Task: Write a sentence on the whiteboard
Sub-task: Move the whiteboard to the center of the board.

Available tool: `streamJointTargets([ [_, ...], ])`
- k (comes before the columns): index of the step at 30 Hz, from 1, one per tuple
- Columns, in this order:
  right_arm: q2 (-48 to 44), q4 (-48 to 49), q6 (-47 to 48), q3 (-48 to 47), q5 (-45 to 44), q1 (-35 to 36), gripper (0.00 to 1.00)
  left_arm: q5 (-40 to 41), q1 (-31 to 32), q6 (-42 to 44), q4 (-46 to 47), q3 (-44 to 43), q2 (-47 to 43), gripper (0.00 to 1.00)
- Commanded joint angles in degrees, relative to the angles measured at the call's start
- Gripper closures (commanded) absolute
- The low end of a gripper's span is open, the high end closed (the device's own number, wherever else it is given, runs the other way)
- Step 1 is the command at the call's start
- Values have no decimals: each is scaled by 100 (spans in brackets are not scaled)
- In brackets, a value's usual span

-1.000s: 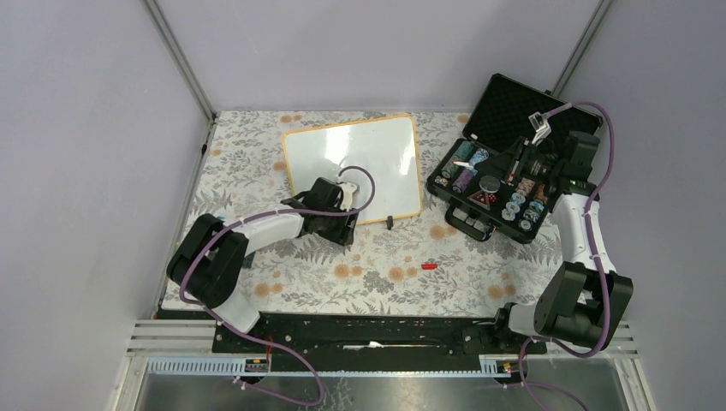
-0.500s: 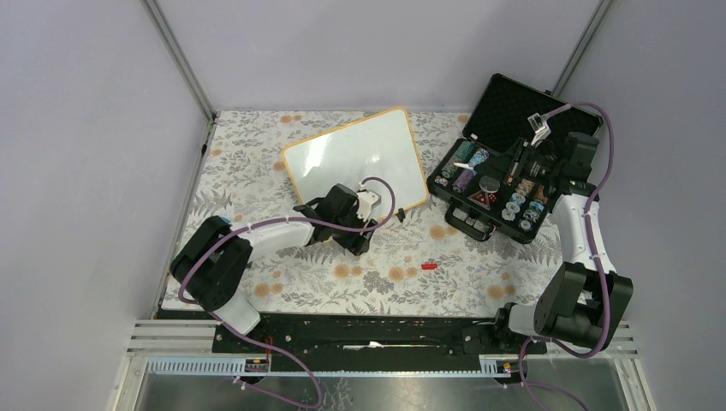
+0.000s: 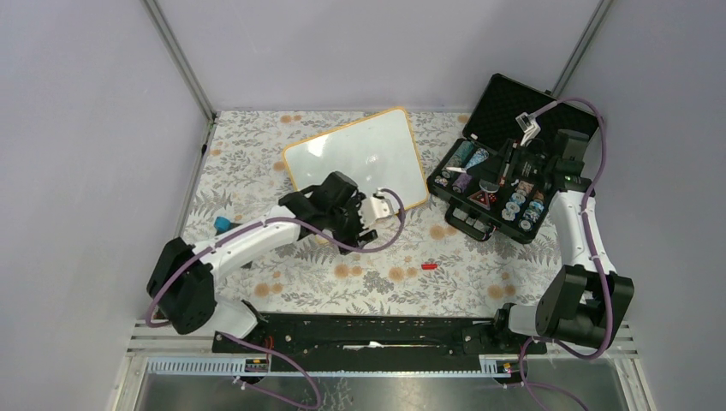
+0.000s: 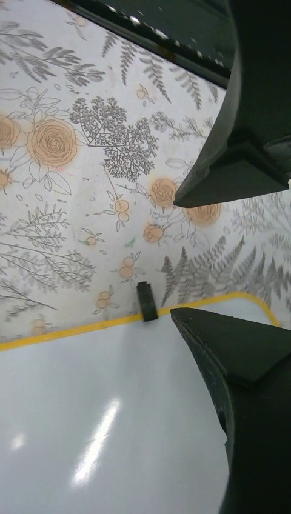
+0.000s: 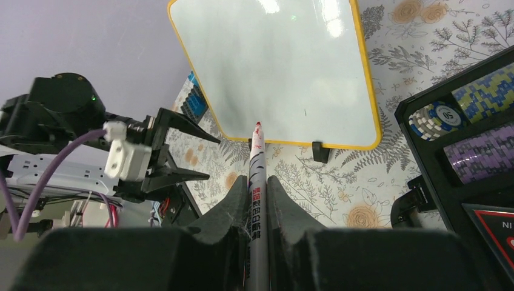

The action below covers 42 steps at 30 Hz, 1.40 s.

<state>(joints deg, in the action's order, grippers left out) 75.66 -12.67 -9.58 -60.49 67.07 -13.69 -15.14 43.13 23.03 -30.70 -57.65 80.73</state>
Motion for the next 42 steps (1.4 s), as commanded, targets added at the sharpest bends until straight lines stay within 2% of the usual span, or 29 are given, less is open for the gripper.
streamJointTargets([
  [1, -116, -40, 164, -174, -149, 130, 100, 198, 470, 2664, -936, -642, 349, 33],
  [3, -140, -49, 155, -177, -165, 129, 100, 646, 717, 3725, -938, -577, 465, 36],
  [6, -155, -50, 122, -186, -168, 130, 100, 889, 829, 4766, -1165, -778, 883, 42],
  [8, -154, -50, 102, -181, -183, 130, 100, 834, 828, 5170, -1256, -972, 1101, 45],
  [14, -197, -50, 91, -121, -177, 121, 100, 1003, 833, 6058, -1378, -1160, 1539, 45],
  [21, -204, -54, 94, -113, -175, 121, 100, 1276, 709, 6571, -1508, -1330, 1991, 45],
  [27, -217, -59, 102, -99, -177, 121, 100, 1467, 613, 6814, -1510, -1349, 2244, 51],
  [31, -218, -46, 94, -95, -168, 121, 100, 1685, 599, 6891, -1514, -1345, 2384, 60],
  [34, -222, -54, 90, -81, -168, 121, 100, 1630, 619, 6926, -1517, -1299, 2359, 73],
  [42, -213, -44, 77, -85, -151, 119, 100, 1701, 1119, 6551, -1698, -898, 2061, 97],
])
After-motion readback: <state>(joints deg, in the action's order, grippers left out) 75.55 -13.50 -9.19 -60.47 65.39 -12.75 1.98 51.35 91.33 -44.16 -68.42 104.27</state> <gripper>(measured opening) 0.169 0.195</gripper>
